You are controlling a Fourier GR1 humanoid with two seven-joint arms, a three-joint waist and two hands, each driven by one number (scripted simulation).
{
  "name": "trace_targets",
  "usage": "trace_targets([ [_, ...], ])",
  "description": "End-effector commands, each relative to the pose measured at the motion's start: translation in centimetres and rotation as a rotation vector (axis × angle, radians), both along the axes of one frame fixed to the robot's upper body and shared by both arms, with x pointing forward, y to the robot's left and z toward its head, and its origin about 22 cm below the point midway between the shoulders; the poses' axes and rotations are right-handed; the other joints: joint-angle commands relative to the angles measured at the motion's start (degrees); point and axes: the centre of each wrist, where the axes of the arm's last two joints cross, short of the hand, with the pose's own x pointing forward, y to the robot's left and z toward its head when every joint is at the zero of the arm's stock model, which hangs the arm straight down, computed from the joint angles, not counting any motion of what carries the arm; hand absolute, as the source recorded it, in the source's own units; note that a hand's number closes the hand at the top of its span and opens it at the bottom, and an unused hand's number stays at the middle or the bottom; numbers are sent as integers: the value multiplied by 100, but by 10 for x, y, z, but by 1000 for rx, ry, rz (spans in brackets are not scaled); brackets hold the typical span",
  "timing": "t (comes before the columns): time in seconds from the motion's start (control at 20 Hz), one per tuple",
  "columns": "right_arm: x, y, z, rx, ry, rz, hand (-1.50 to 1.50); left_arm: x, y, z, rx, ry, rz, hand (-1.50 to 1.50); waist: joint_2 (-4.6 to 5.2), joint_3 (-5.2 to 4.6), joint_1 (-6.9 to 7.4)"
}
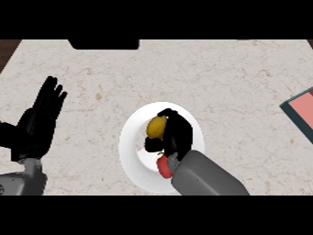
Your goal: Pick the lemon from the plate and place it in the cardboard box
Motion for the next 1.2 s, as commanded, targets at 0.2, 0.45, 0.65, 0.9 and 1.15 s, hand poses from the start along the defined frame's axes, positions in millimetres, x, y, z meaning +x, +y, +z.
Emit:
trace_targets([
  [0.2,5,-1,10,-88,-16,-103,150,-11,0,8,11,-3,-11,0,-12,2,-60],
  [0.45,-52,-4,-7,-262,-138,374,150,-6,6,-5,-1,3,29,0,-51,-2,-153],
  [0.65,-101,-15,-29,-420,-219,809,150,-4,1,-1,-9,13,9,0,-86,-6,-108],
  [0.9,-128,-58,20,-458,-317,963,150,-7,9,-4,7,21,52,0,-97,-8,-287],
  [1.15,-153,-95,105,-425,-439,928,150,-8,20,5,12,3,38,0,-65,-6,-266],
])
